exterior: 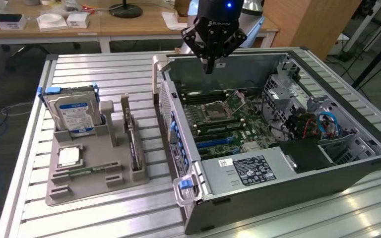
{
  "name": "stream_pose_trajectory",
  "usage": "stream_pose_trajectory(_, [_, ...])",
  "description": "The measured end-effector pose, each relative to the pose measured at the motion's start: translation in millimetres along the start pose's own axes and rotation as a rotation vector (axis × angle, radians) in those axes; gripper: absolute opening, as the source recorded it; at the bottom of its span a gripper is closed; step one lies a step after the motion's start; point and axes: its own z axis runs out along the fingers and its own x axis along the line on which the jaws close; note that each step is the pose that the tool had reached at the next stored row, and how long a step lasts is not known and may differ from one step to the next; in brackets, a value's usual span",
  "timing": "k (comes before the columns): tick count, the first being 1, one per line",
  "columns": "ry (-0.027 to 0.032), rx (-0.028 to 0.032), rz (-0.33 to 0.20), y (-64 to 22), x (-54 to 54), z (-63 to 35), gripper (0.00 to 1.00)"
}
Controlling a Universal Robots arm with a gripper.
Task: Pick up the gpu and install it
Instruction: 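Reach for the gpu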
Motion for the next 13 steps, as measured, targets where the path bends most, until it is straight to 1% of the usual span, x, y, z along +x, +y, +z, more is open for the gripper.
stream_pose_trajectory(13, [0.0000, 0.0000, 0.000, -0.5, 7.0, 0.7, 0.11])
